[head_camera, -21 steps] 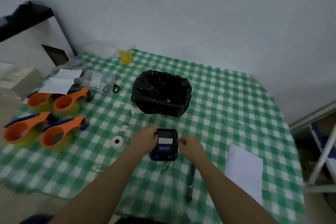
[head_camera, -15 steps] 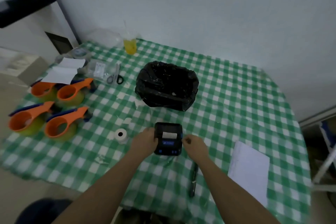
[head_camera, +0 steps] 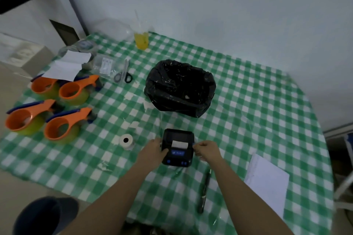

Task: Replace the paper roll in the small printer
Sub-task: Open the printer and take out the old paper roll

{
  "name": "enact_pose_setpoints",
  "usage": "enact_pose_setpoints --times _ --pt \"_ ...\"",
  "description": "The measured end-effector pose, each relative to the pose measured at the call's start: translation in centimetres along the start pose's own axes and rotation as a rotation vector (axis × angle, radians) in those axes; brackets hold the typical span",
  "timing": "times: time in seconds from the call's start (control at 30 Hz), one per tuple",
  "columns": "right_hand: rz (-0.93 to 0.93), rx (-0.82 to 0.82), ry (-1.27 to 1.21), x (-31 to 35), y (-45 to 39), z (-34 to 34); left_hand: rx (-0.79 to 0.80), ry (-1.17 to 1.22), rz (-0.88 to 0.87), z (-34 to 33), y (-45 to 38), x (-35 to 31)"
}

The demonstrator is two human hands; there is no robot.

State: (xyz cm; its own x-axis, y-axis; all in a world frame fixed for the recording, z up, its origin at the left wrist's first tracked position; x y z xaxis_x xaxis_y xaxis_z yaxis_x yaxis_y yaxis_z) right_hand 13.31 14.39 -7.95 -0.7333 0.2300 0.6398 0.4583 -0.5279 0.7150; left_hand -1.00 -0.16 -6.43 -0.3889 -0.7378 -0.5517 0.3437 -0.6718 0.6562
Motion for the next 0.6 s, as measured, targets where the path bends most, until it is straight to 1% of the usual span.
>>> enact_pose_setpoints --times 0.1,0.2,0.37,0.6 --pt "-0.061 0.058 -0.034 0.2 -0.4 0.6 0.009 0.013 -0.008 -0.1 -0.4 -0.1" --pt "-0.105 0.061 -0.056 0.6 -0.8 0.7 0.004 0.048 0.003 0.1 -0.6 0.1" --pt "-0.111 0.028 -0.076 1.1 -1.4 0.6 0.005 0.133 0.011 0.2 -0.7 0.5" --pt "-0.143 0.084 -0.045 1.6 -1.8 1.0 0.021 0.203 0.021 0.3 -1.2 0.7"
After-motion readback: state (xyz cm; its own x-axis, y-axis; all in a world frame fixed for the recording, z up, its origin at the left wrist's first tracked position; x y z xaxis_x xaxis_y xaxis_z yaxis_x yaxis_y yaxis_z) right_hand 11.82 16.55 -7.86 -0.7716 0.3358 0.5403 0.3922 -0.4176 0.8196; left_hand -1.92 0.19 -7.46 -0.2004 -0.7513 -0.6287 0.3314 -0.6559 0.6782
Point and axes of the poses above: each hand's wrist, its own y-axis away from the middle knuckle, its own z-axis out of the back of the hand, x = y × z, the point moved 2 cm from there along -y, towards the middle knuckle, and after that the axes turned 13 degrees about x, right-handed, at the moved point
